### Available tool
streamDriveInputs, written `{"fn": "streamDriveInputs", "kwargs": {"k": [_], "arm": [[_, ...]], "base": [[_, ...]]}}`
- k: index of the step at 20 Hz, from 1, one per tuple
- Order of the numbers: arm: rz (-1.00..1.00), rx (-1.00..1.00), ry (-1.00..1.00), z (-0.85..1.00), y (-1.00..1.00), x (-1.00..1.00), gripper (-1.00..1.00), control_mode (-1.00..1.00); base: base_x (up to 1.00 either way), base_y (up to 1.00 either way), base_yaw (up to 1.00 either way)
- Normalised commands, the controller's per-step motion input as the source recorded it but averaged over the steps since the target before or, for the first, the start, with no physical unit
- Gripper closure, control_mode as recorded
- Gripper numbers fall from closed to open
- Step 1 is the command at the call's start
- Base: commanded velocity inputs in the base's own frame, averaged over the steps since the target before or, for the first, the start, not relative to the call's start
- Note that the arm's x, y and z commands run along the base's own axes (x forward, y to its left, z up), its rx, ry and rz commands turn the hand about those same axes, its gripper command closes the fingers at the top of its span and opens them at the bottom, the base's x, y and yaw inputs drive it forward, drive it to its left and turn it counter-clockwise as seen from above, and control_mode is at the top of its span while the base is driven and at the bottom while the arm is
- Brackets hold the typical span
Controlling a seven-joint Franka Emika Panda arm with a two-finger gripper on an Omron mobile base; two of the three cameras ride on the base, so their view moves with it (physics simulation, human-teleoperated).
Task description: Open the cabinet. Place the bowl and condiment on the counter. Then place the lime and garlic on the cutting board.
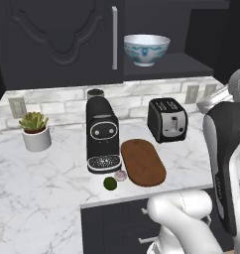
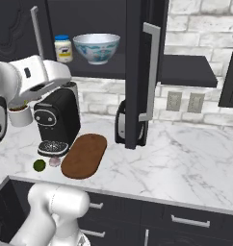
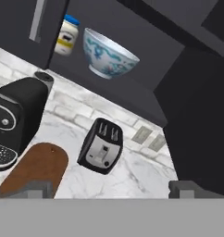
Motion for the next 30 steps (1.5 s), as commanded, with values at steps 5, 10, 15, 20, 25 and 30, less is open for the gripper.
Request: {"fn": "streamDriveInputs", "kwargs": {"k": [5, 10, 15, 20, 25, 30], "arm": [[0.00, 0.16, -0.01, 0.22, 1.00, 0.11, -1.00, -1.00], [-0.05, 0.22, -0.09, 0.00, 1.00, 0.59, -1.00, -1.00], [-0.12, 0.23, -0.04, 0.00, 0.87, 0.92, -1.00, -1.00], [-0.13, 0.14, 0.01, 0.01, 0.06, 0.92, -1.00, -1.00], [-0.03, 0.06, 0.00, -0.05, 0.13, 0.99, -1.00, -1.00], [0.00, 0.00, 0.00, -0.08, 0.19, 0.82, -1.00, -1.00]], "base": [[0.00, 0.00, 0.00], [0.00, 0.00, 0.00], [0.00, 0.00, 0.00], [0.00, 0.00, 0.00], [0.00, 0.00, 0.00], [0.00, 0.00, 0.00]]}}
